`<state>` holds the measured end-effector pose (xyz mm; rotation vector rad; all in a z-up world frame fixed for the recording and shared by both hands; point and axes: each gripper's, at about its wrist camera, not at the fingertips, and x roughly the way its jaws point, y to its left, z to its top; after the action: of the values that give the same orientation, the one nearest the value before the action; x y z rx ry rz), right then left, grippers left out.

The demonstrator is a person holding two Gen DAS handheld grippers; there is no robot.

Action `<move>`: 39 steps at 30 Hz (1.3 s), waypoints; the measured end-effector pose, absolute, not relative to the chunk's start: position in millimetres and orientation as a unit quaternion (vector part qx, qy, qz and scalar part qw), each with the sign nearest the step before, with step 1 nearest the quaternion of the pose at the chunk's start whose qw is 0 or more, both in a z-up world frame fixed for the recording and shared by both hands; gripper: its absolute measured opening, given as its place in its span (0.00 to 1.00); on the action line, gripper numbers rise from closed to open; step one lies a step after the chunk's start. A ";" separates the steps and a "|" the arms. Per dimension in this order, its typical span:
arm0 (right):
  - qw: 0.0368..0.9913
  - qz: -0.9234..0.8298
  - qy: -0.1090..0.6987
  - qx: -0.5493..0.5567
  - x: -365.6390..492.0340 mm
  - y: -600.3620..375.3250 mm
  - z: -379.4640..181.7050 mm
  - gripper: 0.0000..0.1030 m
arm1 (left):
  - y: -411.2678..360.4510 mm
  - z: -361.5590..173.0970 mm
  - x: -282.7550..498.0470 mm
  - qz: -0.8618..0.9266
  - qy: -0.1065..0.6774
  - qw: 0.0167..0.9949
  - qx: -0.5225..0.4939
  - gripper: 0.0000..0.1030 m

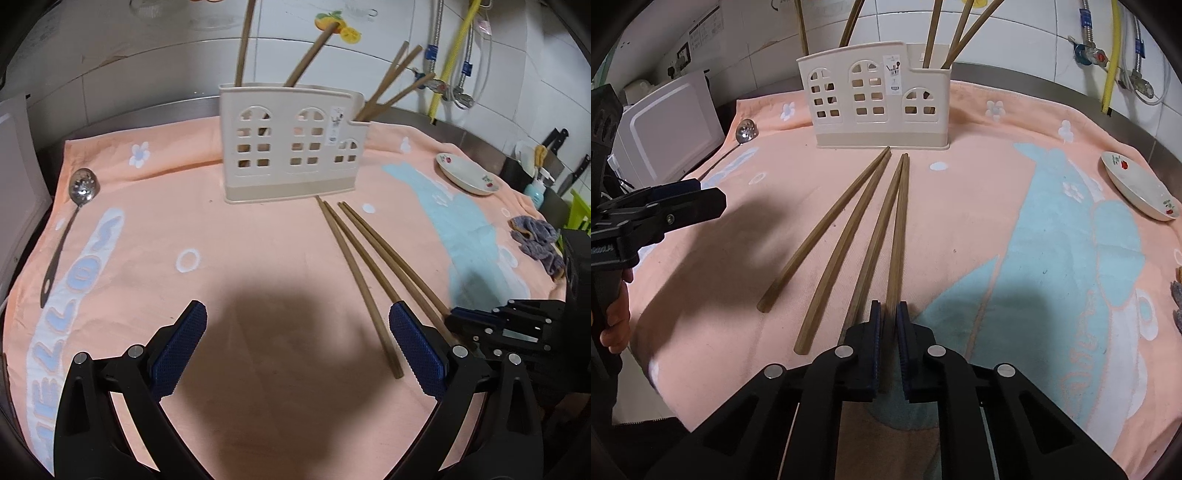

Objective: Organize utensils
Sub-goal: 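Close the left tool on a chopstick while the right tool grasps another chopstick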

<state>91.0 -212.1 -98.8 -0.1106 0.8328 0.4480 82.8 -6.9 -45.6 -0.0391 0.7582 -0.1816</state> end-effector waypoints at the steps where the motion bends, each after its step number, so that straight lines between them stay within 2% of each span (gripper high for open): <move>1: 0.889 0.216 0.401 -0.053 91.3 -212.4 -98.8 0.08 | -9.1 -46.7 82.5 -0.094 0.371 0.924 -0.020 0.95; 10: 0.891 0.216 0.396 -0.053 90.6 -213.7 -98.8 0.07 | -29.9 -56.4 79.1 -0.128 0.377 0.917 -0.016 0.93; 12: 0.892 0.215 0.395 -0.052 90.2 -215.0 -98.4 0.07 | -34.2 -58.2 79.6 -0.135 0.379 0.915 -0.014 0.90; 15: 0.895 0.212 0.390 -0.048 89.3 -218.8 -95.7 0.07 | -40.7 -61.8 81.6 -0.144 0.387 0.911 -0.013 0.83; 18: 0.899 0.211 0.382 -0.043 88.5 -224.2 -90.8 0.07 | -44.1 -64.7 84.9 -0.153 0.393 0.906 -0.022 0.71; 28: 0.913 0.208 0.350 -0.028 85.9 -236.8 -68.9 0.06 | -58.4 -80.3 98.0 -0.176 0.419 0.890 -0.039 0.27; 32: 0.917 0.209 0.339 -0.024 84.4 -237.9 -61.5 0.06 | -63.4 -85.0 102.1 -0.177 0.424 0.888 -0.037 0.20; 39: 0.919 0.211 0.333 -0.022 84.6 -239.4 -58.5 0.06 | -68.1 -91.5 107.0 -0.166 0.432 0.886 -0.035 0.18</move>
<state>84.6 -239.4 -58.5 -0.0448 0.6855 0.4343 107.0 -68.1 -91.5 -0.0719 0.8987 -0.3457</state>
